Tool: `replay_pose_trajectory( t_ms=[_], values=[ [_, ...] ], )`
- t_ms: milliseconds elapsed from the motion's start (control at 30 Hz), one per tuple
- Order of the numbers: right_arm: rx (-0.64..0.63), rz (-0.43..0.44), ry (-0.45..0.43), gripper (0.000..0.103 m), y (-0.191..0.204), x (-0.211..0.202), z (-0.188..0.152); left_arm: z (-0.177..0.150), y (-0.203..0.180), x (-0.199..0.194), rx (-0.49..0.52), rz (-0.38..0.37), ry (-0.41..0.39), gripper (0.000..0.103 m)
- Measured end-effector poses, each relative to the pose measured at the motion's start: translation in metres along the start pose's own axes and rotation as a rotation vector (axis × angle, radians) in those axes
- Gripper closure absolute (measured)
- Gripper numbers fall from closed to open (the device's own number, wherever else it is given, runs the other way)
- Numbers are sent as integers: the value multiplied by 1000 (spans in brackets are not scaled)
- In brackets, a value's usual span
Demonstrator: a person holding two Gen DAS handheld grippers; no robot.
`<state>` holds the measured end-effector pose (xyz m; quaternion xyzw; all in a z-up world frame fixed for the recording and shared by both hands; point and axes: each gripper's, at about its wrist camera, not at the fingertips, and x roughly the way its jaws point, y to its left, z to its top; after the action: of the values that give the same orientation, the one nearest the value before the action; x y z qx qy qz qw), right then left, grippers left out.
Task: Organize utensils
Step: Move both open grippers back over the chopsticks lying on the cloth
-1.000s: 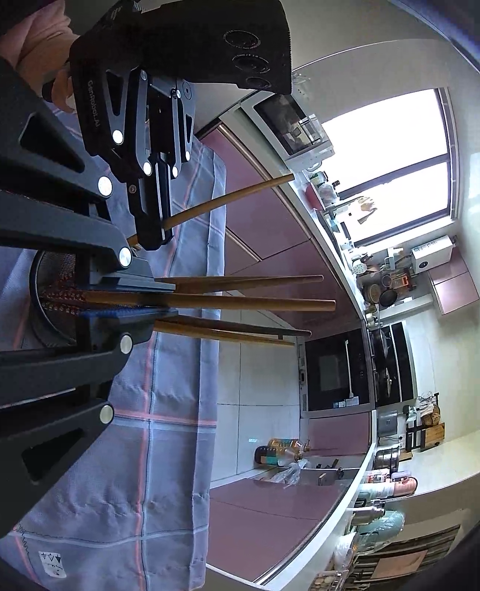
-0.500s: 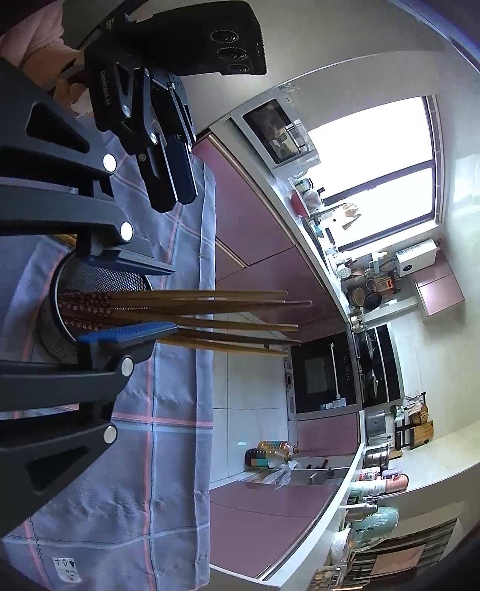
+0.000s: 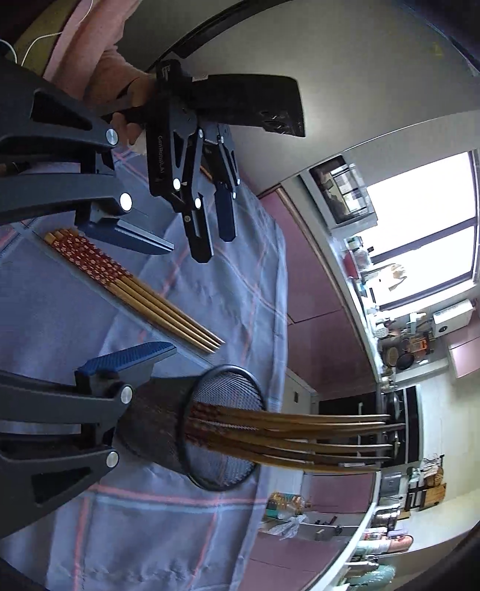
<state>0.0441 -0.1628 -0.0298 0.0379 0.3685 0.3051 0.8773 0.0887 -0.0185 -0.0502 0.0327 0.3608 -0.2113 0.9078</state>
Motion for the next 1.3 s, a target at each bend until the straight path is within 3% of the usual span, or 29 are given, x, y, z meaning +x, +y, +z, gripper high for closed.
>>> replay_pose_trajectory(
  t_ms=[233, 1300],
  values=[
    [55, -37, 97, 56, 0, 44, -22, -26, 1, 20, -15, 51, 72, 42],
    [-23, -191, 115, 63, 10, 59, -23, -36, -8, 41, -15, 19, 139, 42]
  ],
)
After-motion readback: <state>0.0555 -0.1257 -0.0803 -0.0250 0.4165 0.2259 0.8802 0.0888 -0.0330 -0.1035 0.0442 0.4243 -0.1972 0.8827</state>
